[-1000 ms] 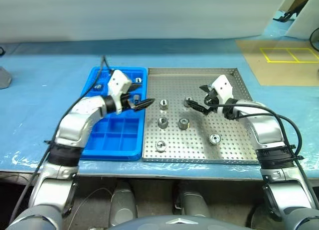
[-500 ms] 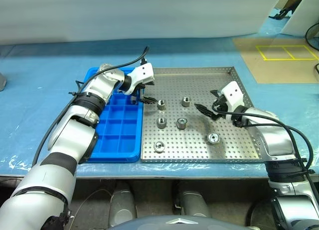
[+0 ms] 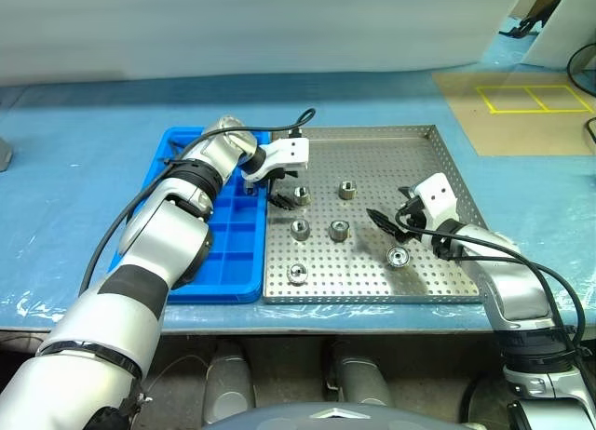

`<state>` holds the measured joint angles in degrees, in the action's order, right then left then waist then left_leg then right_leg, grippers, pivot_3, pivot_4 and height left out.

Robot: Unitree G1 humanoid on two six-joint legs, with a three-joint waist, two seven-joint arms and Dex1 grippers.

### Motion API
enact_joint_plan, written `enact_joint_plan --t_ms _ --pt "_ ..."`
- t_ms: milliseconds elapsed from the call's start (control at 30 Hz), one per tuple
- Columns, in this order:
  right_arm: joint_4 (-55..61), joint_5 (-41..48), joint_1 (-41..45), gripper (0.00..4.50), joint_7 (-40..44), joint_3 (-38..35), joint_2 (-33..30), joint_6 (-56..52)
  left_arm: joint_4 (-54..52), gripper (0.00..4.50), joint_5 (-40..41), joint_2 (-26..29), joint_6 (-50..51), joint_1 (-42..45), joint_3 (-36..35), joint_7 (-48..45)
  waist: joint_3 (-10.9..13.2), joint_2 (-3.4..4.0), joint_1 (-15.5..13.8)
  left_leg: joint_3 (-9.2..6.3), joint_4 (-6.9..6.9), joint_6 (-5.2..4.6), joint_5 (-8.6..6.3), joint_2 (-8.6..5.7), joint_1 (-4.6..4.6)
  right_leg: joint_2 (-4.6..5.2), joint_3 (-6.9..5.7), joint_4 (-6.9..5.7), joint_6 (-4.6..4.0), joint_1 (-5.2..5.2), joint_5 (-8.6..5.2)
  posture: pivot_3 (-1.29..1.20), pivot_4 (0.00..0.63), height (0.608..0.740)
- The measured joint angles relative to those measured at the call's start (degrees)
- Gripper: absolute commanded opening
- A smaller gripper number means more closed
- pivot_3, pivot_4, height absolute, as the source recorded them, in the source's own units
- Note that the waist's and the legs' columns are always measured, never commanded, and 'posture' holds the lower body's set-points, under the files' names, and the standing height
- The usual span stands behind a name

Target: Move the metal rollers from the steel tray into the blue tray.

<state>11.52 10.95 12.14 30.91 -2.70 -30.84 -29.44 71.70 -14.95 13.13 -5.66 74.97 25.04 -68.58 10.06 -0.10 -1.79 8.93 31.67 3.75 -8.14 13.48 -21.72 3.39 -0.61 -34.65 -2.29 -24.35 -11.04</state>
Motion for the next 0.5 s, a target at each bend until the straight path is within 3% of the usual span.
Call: enact_joint_plan --t_ms 500 --pt "0.86 -0.14 -1.98 4.5 -2.03 0.06 0.63 0.0 1.87 4.49 -1.45 -2.74 0.61 -3.17 -2.59 6.55 0.0 0.0 0.96 0.0 0.08 -0.12 -0.08 -0.01 -0.01 0.02 0.0 0.07 0.02 0.05 0.0 -0.43 0.15 0.74"
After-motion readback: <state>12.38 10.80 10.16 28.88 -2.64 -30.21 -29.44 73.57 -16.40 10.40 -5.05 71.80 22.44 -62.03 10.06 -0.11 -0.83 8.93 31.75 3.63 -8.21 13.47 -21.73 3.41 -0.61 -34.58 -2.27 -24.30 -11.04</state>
